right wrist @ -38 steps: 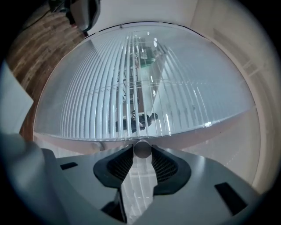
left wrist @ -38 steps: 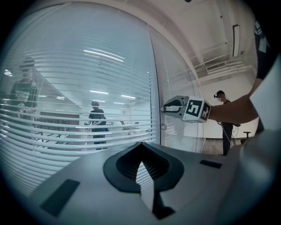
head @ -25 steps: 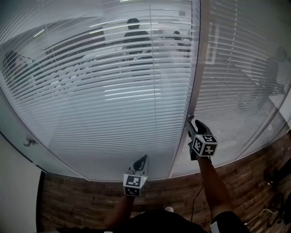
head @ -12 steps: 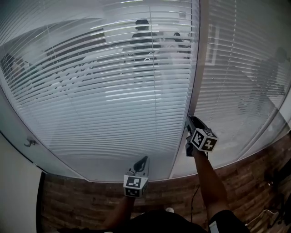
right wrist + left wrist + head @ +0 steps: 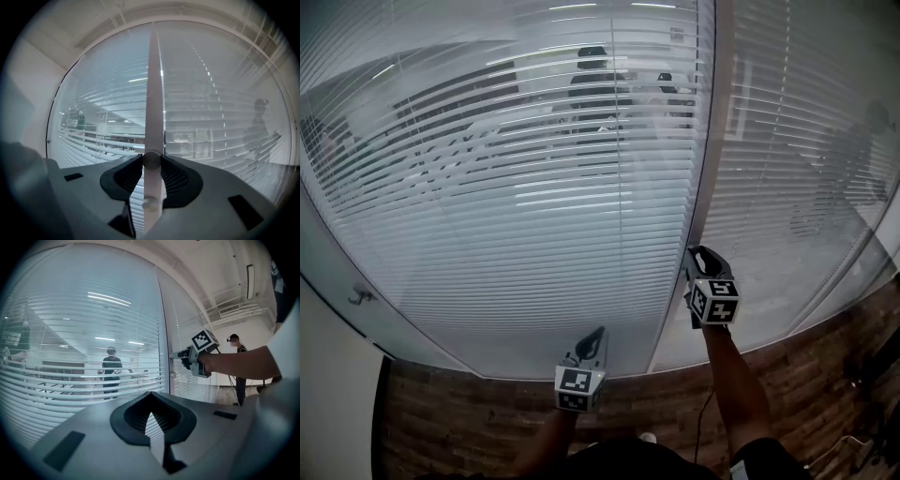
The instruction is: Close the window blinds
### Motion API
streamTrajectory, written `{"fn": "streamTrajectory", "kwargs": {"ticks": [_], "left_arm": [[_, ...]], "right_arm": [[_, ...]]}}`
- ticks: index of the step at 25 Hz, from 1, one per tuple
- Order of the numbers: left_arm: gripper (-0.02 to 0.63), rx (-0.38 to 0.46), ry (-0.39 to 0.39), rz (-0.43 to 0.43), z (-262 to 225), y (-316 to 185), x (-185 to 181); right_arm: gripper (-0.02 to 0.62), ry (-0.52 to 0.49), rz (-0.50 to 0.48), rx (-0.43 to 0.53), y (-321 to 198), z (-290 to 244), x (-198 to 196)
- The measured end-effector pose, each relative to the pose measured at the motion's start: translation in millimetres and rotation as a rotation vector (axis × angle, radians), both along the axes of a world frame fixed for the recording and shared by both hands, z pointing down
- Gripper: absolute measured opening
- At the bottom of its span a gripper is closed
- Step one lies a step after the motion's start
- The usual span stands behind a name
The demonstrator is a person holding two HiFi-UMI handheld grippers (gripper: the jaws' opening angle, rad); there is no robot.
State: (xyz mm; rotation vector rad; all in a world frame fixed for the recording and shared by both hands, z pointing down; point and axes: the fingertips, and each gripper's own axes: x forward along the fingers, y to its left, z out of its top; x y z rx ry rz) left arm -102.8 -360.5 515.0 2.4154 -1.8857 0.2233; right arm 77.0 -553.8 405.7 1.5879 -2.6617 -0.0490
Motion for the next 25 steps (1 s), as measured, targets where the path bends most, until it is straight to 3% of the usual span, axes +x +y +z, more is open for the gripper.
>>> {"fn": "streamTrajectory", "kwargs": {"ticks": [14, 21, 25], "left_arm": [[0.000, 0.016, 0.011, 0.012, 2.0, 1.0, -0.4], [0.000, 0.011, 0.017, 0.000, -0.6, 1.3, -1.4], [0.000, 0.013, 0.010, 0.010, 2.4, -0.1, -2.2]], "right_arm": [[0.127, 0.692, 0.020, 0.239, 11.6, -5.1, -13.4], [0.127, 1.174, 0.045, 0.443, 4.8, 11.4, -13.0], [0.127, 1.368, 0.036, 0.528, 3.7, 14.4, -13.1]]}}
